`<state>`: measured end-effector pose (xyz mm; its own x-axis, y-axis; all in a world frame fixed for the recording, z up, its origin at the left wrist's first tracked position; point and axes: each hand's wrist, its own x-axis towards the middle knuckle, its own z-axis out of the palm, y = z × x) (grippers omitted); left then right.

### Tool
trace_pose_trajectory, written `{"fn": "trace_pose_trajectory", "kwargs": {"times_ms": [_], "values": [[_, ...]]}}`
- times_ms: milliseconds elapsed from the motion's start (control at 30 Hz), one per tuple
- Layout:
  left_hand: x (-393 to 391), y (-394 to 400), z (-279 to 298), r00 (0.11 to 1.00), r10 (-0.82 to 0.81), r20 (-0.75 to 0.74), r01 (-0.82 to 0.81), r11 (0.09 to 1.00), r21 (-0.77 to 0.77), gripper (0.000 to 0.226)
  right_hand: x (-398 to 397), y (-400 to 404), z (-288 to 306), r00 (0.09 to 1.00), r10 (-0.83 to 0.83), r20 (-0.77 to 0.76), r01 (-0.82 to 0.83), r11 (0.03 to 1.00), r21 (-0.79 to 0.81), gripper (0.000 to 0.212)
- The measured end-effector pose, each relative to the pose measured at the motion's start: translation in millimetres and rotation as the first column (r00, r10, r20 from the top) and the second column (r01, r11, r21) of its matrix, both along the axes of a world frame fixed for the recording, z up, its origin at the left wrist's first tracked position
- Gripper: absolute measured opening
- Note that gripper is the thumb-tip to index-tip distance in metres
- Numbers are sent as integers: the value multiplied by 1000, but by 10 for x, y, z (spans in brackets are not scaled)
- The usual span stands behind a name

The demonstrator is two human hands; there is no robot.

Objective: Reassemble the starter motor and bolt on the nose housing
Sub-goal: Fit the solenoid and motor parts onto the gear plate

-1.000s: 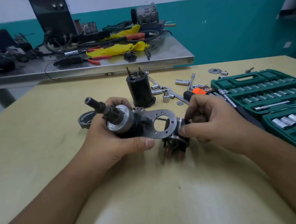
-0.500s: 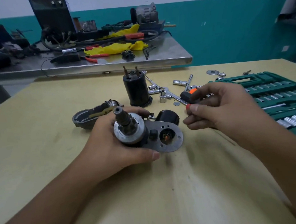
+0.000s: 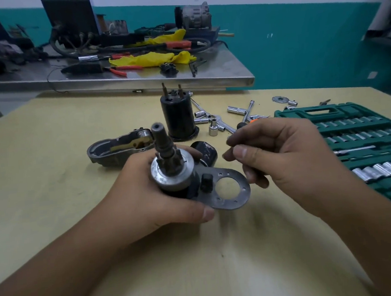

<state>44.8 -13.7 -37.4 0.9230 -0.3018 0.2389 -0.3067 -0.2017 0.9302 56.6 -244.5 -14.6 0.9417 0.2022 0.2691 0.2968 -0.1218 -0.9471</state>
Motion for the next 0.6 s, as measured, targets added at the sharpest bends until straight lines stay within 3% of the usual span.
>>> {"fn": "trace_pose_trajectory", "kwargs": {"times_ms": [133, 400, 600], "values": [[8, 13, -1, 993, -49, -104, 37, 992, -119, 68, -4, 43, -53, 1000, -8, -30, 6, 999, -52, 18], [-32, -12, 65, 994, -75, -84, 69, 995, -67, 58, -37, 102, -65, 991, 106, -76, -116, 983, -144, 31], [-56, -16, 75, 990, -101, -93, 92, 990, -103, 56, -32, 90, -31, 997, 68, -24, -72, 961, -265, 26]]}}
